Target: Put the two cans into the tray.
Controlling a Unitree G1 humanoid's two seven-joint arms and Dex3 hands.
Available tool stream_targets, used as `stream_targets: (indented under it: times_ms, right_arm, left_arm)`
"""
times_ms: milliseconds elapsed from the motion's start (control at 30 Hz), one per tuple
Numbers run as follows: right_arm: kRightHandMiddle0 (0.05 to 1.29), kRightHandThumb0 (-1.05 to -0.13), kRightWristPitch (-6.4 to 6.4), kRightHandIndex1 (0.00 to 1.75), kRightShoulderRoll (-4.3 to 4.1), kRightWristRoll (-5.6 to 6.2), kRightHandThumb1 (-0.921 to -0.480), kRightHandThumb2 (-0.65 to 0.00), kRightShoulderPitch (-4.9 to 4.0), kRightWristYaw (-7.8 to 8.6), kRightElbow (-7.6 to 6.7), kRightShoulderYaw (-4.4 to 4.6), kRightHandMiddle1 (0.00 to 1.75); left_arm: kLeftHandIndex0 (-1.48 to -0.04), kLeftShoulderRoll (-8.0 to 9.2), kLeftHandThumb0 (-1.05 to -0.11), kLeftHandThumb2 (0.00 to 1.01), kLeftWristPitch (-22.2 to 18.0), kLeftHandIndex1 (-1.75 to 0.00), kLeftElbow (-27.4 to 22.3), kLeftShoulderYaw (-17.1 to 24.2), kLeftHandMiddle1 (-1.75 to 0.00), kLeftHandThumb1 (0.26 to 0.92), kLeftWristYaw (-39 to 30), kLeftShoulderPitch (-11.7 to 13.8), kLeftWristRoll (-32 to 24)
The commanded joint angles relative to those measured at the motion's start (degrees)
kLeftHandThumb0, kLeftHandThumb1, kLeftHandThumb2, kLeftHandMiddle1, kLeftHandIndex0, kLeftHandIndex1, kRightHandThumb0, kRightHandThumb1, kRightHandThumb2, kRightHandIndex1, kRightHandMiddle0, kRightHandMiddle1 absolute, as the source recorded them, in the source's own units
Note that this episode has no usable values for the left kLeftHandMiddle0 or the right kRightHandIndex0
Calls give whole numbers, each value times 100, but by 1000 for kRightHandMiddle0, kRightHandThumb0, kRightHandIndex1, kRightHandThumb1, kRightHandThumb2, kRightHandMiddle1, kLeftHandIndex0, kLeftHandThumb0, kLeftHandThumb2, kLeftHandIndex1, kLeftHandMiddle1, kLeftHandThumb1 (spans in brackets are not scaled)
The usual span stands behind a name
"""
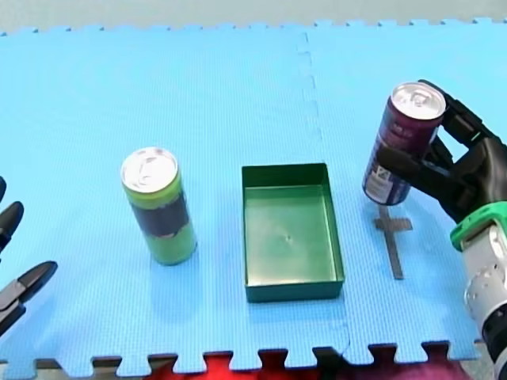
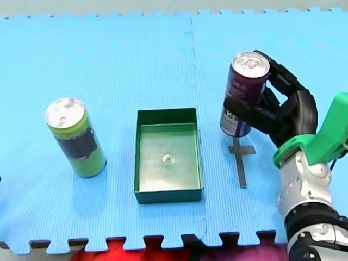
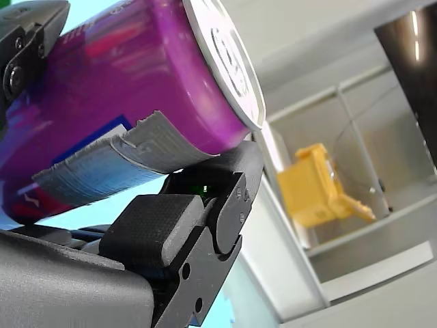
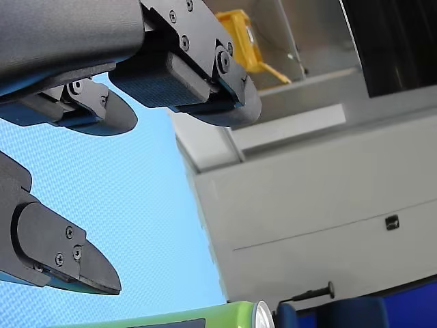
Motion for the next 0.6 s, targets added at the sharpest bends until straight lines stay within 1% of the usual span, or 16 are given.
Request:
stream_targets:
  times_ms: [0,100,200,267,367,467,567]
  right_arm:
    - [1240,-306,20,0,2,26,-787,0,-73,25,-76,-4,2]
    - [1242,-307,61,0,19,17,-784,0,-76,13,-127,11,2]
    - [1244,-309,99,0,62,24,-781,0,-65,4,-203,24,3]
    - [1246,-311,144,0,111,40,-779,0,-70,4,-251,34,3]
    - [1248,-315,183,0,205,37,-776,0,-62,-1,-354,75,3]
    - [1250,-320,242,0,255,68,-772,0,-47,74,-489,103,3]
    - [1251,-325,310,0,284,83,-770,0,-1,167,-633,141,3]
  left_arm:
    - [-540,21,-1048,1,-23,-5,-5,-4,-3,762,11,1,18]
    - [-540,28,-1048,1,4,-4,-82,-23,-2,763,-15,32,5]
    - [-538,34,-1048,2,79,-3,-203,-49,0,765,-47,80,-18]
    - [-537,22,-1048,2,156,-2,-302,-75,0,765,-61,111,-34]
    - [-535,-22,-1048,2,282,-1,-527,-134,0,765,-63,171,-56]
    - [-537,-60,-1048,2,430,-2,-814,-183,0,766,-28,255,-59]
    - [-538,-92,-1048,1,559,-2,-1018,-212,0,765,14,336,-49]
